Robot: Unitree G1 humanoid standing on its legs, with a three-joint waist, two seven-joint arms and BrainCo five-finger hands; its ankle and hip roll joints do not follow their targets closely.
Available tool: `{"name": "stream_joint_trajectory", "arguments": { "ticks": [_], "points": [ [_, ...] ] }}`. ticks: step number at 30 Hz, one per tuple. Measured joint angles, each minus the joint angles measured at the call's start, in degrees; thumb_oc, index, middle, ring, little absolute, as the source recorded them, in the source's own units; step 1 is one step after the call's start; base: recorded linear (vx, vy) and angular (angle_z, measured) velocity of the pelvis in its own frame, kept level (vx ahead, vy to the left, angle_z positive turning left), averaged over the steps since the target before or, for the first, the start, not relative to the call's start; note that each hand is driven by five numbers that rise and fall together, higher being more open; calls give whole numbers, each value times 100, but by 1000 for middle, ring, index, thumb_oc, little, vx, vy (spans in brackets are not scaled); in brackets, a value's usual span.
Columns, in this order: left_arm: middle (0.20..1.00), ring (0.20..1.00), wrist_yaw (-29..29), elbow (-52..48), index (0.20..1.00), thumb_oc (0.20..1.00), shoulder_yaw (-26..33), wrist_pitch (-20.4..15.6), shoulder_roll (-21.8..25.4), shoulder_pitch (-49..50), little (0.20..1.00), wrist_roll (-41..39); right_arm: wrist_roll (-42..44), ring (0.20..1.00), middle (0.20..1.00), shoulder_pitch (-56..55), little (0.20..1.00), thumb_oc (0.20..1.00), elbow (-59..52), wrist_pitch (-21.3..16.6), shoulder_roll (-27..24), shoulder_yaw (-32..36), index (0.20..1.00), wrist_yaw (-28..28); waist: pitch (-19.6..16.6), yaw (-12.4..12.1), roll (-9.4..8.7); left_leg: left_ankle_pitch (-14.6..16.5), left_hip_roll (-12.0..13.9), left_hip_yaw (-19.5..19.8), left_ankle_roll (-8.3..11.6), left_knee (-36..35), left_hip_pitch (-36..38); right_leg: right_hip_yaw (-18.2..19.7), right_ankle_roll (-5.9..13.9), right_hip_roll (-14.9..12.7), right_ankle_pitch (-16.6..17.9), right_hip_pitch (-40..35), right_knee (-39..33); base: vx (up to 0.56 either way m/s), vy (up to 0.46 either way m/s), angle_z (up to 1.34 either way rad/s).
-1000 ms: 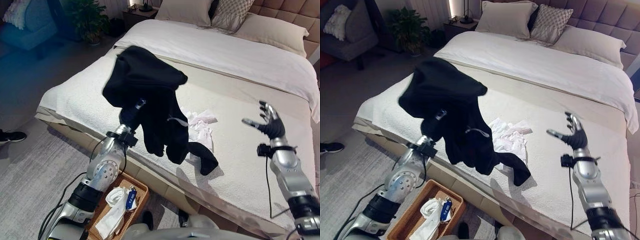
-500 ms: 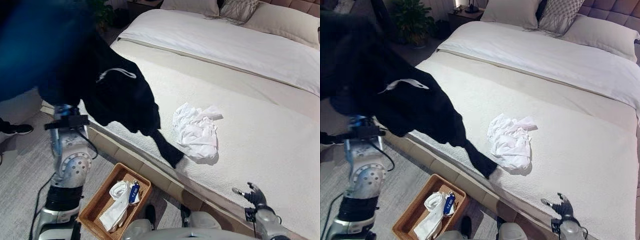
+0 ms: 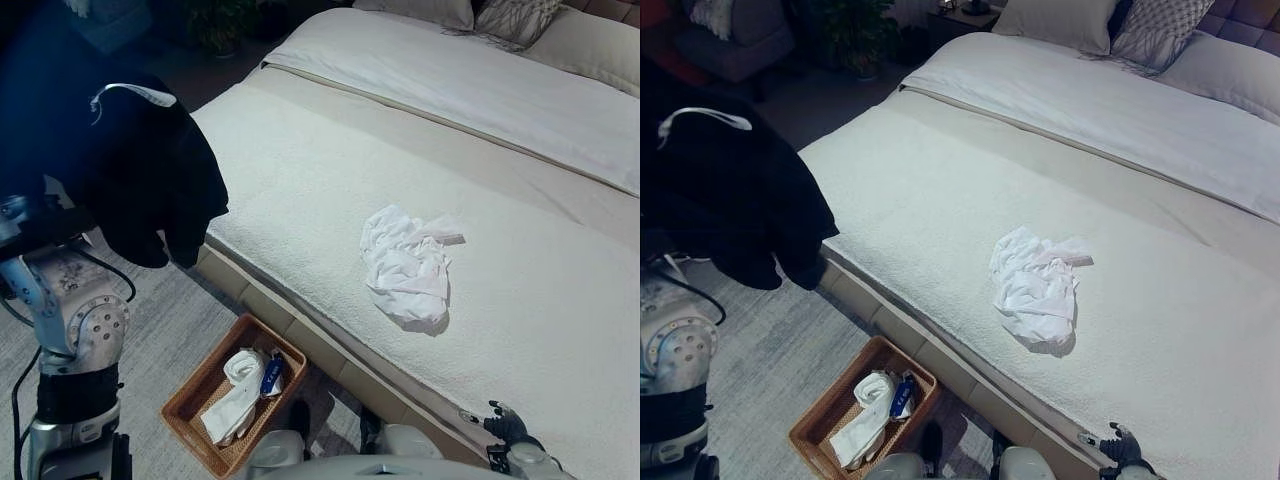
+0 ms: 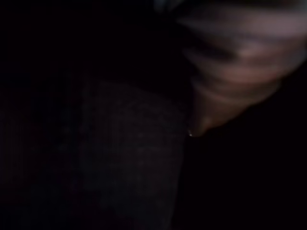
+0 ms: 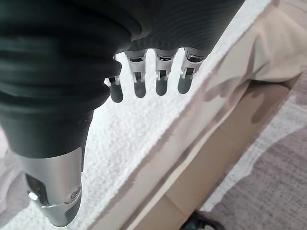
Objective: Pick up clothes into the bucket
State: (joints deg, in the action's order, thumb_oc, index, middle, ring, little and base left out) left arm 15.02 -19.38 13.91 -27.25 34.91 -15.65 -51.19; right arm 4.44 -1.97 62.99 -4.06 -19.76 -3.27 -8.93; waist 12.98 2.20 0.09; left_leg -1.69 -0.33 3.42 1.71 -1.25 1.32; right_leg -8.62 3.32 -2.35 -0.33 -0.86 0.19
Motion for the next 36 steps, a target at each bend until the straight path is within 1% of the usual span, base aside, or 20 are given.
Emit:
{"name": "stream_joint_trajectory", "arguments": {
  "ticks": [6, 9, 10, 13, 15, 18, 19, 20, 21, 22, 24, 28, 30, 34, 36],
  "points": [
    [200, 200, -24, 5, 200, 200, 5, 11, -121, 206, 200, 91, 2, 1000, 1000, 84, 1000, 1000, 16, -1, 148, -117, 1000, 8, 5, -8, -6, 2, 2, 0, 3, 2, -4, -2, 1, 4, -1, 3, 0, 0, 0, 0],
    [200, 200, -28, 39, 200, 200, 121, 47, -347, 586, 200, 139, 2, 1000, 1000, 76, 1000, 1000, 33, -3, 152, -106, 1000, 4, 16, -23, -23, 6, 2, 2, 9, 5, -10, -3, 9, 5, -8, 5, 1, 0, 0, 0],
    [200, 200, -20, 51, 200, 200, 292, 58, -511, 812, 200, 305, 2, 1000, 1000, 82, 1000, 1000, 29, -8, 149, -89, 1000, -4, 22, -5, -33, 11, 3, -2, 14, 7, -5, -2, 9, 4, -16, 5, 1, 0, 0, 0],
    [200, 200, 5, 59, 200, 200, 350, 81, -782, 1286, 200, 333, 0, 1000, 1000, 46, 1000, 1000, 45, -7, 137, -58, 1000, -12, 44, -42, -58, 12, 5, 6, 17, 7, -11, -2, 7, 9, -30, 7, 2, 0, 0, 0],
    [200, 200, 33, 181, 200, 200, 590, 135, -1024, 1663, 200, 612, 0, 1000, 1000, 53, 1000, 1000, 24, -20, 132, 8, 1000, -20, 56, -71, -61, 23, 6, 7, 33, 8, -10, -2, 4, 7, -38, 5, 4, 0, 0, 0],
    [200, 200, 153, 575, 200, 200, 831, 326, -1098, 2042, 200, 1139, -2, 1000, 1000, 2, 1000, 1000, 50, -19, 111, 71, 1000, -27, 75, -208, -61, 32, 8, 23, 43, 17, -22, -13, -8, 11, -67, 7, 15, -5, 1, 2],
    [200, 200, 185, 729, 200, 200, 976, 339, -1232, 2219, 200, 1384, -5, 1000, 1000, 10, 1000, 1000, 32, -27, 110, 87, 1000, -28, 81, -274, -57, 41, 5, 42, 56, 25, -25, -35, -5, 5, -83, 10, 29, -7, 3, 6],
    [200, 200, 213, 794, 200, 200, 1004, 347, -1284, 2319, 200, 1459, -10, 1000, 1000, 6, 1000, 1000, 34, -27, 110, 98, 1000, -29, 83, -300, -56, 42, 4, 46, 58, 36, -32, -39, -6, 3, -86, 13, 42, -10, 1, 9],
    [200, 200, 275, 962, 200, 200, 1041, 436, -1398, 2470, 200, 1657, -46, 1000, 1000, -27, 1000, 1000, 34, -29, 111, 143, 1000, -30, 84, -305, -57, 52, 0, 71, 72, 60, -39, -58, -17, -5, -116, 15, 66, -1, -1, 9],
    [200, 200, 299, 1010, 200, 200, 1038, 480, -1423, 2513, 200, 1686, -53, 1000, 1000, -37, 1000, 1000, 39, -30, 111, 150, 1000, -30, 88, -328, -63, 52, 0, 94, 72, 64, -53, -80, -15, -5, -128, 16, 81, -11, -1, 21],
    [200, 200, 360, 1278, 200, 200, 1036, 604, -1420, 2847, 200, 2261, -54, 1000, 1000, -11, 1000, 1000, 13, -53, 111, 238, 1000, -35, 94, -346, -63, 53, -6, 158, 72, 89, -107, -142, -16, -22, -195, 92, 197, -17, -3, 14],
    [200, 200, 294, 1747, 200, 200, 916, 862, -1471, 3177, 200, 2805, -58, 1000, 1000, 9, 1000, 1000, -2, -66, 103, 267, 1000, -40, 114, -341, -47, 56, -10, 174, 76, 110, -102, -150, -12, -36, -294, 136, 346, 0, 0, 0],
    [200, 200, 226, 1910, 200, 200, 762, 968, -1486, 3194, 200, 2802, -59, 1000, 1000, 16, 1000, 1000, -8, -66, 97, 267, 1000, -40, 124, -345, -38, 57, -10, 176, 77, 113, -116, -151, -6, -46, -342, 187, 425, 0, 0, 0],
    [200, 200, -40, 2353, 200, 200, 417, 1065, -1520, 3195, 200, 2808, -104, 1000, 1000, 39, 1000, 1000, -133, -69, 91, 268, 1000, -67, 152, -315, -8, 68, -17, 176, 90, 189, -216, -150, -18, -70, -423, 349, 620, 0, 0, 0],
    [200, 200, -116, 2414, 200, 200, 292, 1132, -1530, 3192, 200, 2807, -104, 1000, 1000, 37, 1000, 1000, -134, -69, 84, 268, 1000, -108, 167, -314, 13, 68, -15, 177, 90, 200, -211, -150, -28, -71, -445, 357, 660, 0, 0, 0]
  ]
}}
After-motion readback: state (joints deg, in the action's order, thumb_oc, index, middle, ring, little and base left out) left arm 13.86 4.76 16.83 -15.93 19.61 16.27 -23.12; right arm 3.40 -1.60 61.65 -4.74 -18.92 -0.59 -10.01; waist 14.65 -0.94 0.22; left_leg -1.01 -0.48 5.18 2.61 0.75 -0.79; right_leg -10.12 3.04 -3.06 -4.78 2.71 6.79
